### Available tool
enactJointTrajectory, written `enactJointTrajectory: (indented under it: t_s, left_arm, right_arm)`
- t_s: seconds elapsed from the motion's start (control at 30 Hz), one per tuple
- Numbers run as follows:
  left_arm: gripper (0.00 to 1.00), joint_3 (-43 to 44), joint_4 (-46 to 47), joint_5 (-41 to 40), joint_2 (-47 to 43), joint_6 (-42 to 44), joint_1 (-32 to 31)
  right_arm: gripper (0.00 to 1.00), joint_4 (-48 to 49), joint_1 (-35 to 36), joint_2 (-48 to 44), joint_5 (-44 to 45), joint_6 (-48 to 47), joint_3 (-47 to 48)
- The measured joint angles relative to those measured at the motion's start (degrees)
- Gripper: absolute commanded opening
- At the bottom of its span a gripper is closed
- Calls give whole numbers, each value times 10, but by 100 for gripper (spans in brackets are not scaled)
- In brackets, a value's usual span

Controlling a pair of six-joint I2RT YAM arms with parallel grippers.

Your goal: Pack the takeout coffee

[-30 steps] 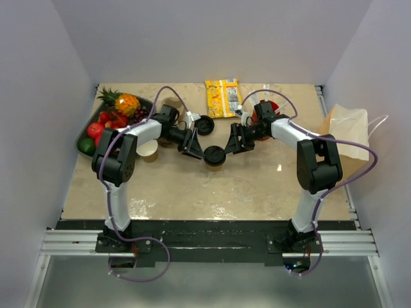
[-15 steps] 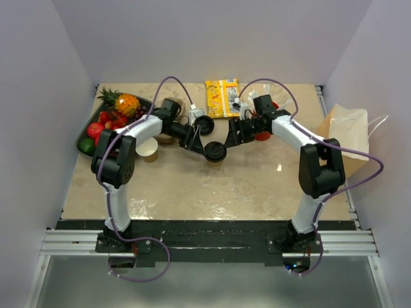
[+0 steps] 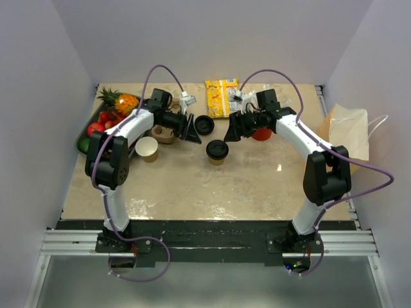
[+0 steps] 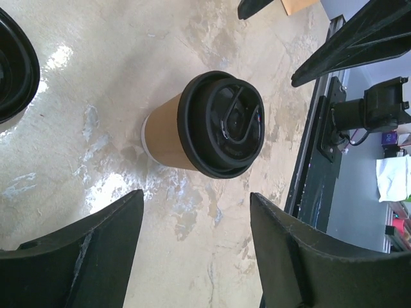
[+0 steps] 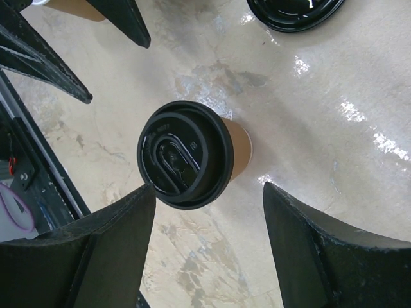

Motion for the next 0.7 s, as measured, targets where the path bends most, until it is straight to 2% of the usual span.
enactJointTrajectory:
  t_s: [0.23, 0.47, 0.7]
  left_arm:
    - [71, 9, 0, -37, -20, 3, 0]
    - [67, 49, 9, -123, -65, 30, 0]
    - [66, 96, 16, -211, -66, 34, 14]
  right_arm:
    - [68, -7, 0, 0, -9, -28, 45]
    - [61, -7, 9, -21, -12, -74, 94]
    - [57, -10, 57, -32, 56, -178, 125]
